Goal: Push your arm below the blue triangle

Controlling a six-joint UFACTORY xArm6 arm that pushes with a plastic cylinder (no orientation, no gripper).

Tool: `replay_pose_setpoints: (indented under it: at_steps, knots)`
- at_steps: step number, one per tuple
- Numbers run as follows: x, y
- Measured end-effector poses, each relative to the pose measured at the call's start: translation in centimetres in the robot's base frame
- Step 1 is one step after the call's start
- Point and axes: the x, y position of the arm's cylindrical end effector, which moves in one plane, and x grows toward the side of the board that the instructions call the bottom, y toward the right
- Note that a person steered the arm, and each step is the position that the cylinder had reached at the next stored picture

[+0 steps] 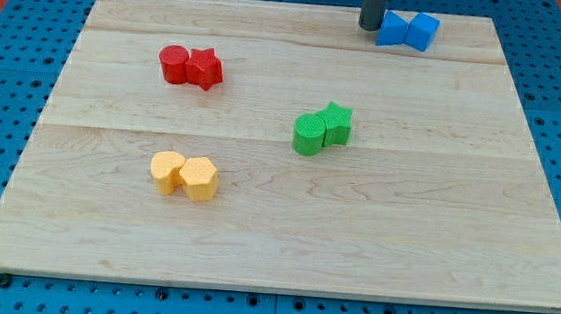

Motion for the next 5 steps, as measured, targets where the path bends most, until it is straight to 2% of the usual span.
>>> replay_pose_setpoints:
  at_steps: [1, 3, 5]
  knots:
    - [5.3, -2.4]
    - [5.7, -2.2]
    - [5.4, 1.4]
